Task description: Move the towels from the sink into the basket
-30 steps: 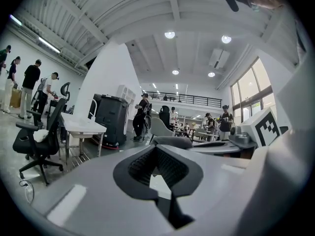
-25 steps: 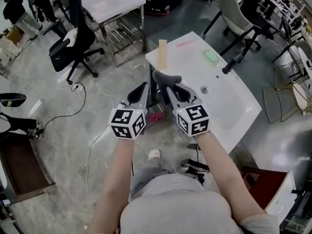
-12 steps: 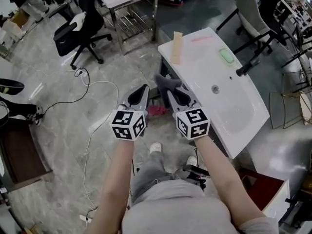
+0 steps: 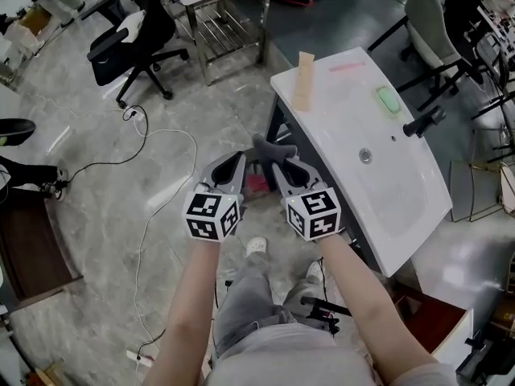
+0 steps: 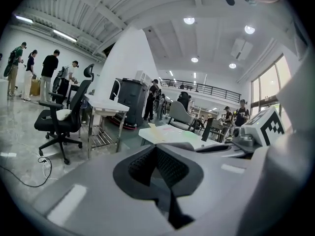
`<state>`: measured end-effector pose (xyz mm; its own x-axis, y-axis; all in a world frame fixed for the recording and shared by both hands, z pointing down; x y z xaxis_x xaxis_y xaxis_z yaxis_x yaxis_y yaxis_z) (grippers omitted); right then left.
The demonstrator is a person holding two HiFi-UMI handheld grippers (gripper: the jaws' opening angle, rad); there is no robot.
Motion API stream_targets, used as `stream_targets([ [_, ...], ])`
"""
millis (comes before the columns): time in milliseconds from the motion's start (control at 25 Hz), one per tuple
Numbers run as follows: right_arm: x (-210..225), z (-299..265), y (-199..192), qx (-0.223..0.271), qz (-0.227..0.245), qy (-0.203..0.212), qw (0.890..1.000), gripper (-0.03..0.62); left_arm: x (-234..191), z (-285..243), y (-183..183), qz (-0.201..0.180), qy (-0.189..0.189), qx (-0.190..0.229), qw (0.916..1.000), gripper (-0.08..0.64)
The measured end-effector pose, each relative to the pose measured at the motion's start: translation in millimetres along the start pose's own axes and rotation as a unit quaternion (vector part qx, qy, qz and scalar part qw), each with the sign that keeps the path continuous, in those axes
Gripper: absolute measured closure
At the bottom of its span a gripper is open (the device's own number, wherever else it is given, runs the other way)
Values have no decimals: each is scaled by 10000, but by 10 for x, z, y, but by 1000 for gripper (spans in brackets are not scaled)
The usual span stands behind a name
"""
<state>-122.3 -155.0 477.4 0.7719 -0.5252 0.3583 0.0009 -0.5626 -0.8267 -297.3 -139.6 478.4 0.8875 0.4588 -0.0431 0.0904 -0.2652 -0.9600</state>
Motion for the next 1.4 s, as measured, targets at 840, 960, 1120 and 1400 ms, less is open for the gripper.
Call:
stream_targets([
  [840, 348, -648, -665, -558, -255, 121, 9980, 535, -80, -212, -914, 425, 160, -544, 9975, 556],
  [960, 434, -741, -800, -672, -287, 78, 9973, 535, -98, -260, -1070, 507, 195, -615, 9966, 557],
  [1120, 543, -896, -1035, -934, -323, -5, 9951, 535, -147, -266, -1323, 639, 313, -731, 9948, 557],
  [1400, 703, -1110, -1454, -1152, -348, -41, 9927, 535, -128, -375, -1699, 872, 354, -853, 9919, 555],
])
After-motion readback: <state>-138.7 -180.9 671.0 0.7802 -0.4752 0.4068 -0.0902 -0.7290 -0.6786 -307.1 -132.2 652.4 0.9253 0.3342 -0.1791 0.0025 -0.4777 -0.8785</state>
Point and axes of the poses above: the fingertips, and each gripper's own axes: z backward along the fingers, x to its right, y out of its top, the point moved 9 cm from there along z, backward along the fingers, and after that the axes turned 15 degrees about -z, right-handed, at the moved point
